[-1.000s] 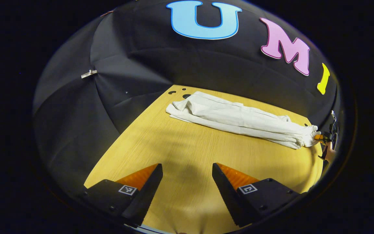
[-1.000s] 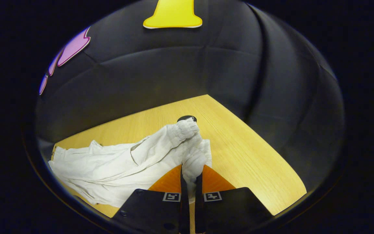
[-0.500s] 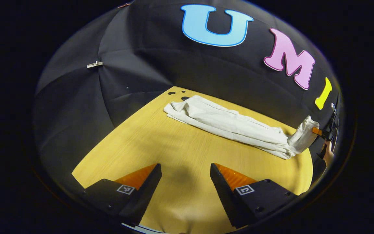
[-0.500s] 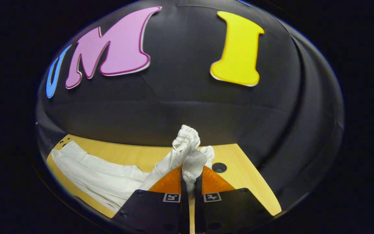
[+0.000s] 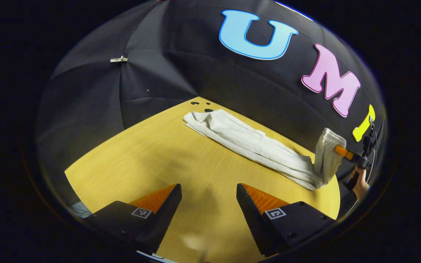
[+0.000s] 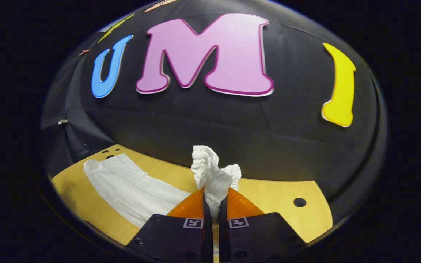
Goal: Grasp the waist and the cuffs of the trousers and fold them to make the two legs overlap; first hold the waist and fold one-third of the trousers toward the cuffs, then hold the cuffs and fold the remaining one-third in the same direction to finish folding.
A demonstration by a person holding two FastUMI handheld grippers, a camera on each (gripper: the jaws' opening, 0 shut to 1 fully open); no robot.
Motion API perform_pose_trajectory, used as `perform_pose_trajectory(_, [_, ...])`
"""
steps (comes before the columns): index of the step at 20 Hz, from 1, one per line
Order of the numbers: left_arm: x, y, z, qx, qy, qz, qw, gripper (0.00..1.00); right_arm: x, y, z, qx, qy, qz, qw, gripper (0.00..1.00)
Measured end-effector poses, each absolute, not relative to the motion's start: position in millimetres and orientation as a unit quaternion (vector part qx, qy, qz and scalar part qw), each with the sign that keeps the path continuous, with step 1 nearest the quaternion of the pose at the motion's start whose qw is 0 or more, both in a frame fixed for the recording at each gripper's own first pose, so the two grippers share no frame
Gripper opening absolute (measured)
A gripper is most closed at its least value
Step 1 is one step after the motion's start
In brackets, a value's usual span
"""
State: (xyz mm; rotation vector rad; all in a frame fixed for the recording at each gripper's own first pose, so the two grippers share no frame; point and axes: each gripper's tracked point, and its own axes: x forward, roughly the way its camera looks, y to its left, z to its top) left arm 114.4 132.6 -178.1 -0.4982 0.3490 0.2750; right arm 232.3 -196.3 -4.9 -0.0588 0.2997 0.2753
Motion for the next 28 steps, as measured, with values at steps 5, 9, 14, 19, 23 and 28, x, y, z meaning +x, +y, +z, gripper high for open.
perform_pose_trajectory(5, [123.9, 133.8, -182.2, -0.246, 0.168, 0.145, 0.943, 0.96, 230.1, -198.3, -4.0, -0.014, 0.184, 0.155, 0.97, 0.13])
perform_pose_trajectory(9, [147.9, 138.9, -173.0, -0.246, 0.152, 0.135, 0.948, 0.96, 219.4, -203.4, 18.7, -0.006, 0.201, 0.174, 0.964, 0.31])
perform_pose_trajectory(14, [198.7, 151.2, -142.0, -0.266, 0.107, 0.118, 0.951, 0.96, 200.6, -178.5, -24.7, 0.003, 0.24, 0.198, 0.951, 0.68])
perform_pose_trajectory(19, [253.1, 199.6, -125.0, -0.236, 0.099, 0.139, 0.957, 0.96, 185.2, -202.0, -4.1, -0.059, 0.213, 0.197, 0.955, 0.98])
perform_pose_trajectory(23, [306.4, 245.7, -121.8, -0.215, 0.092, 0.152, 0.96, 0.96, 164.1, -228.4, 18.8, -0.06, 0.206, 0.193, 0.958, 0.98])
perform_pose_trajectory(28, [367.3, 292.3, -150.2, -0.191, 0.121, 0.169, 0.959, 0.96, 130.5, -284.7, 30.9, -0.078, 0.214, 0.166, 0.959, 0.98])
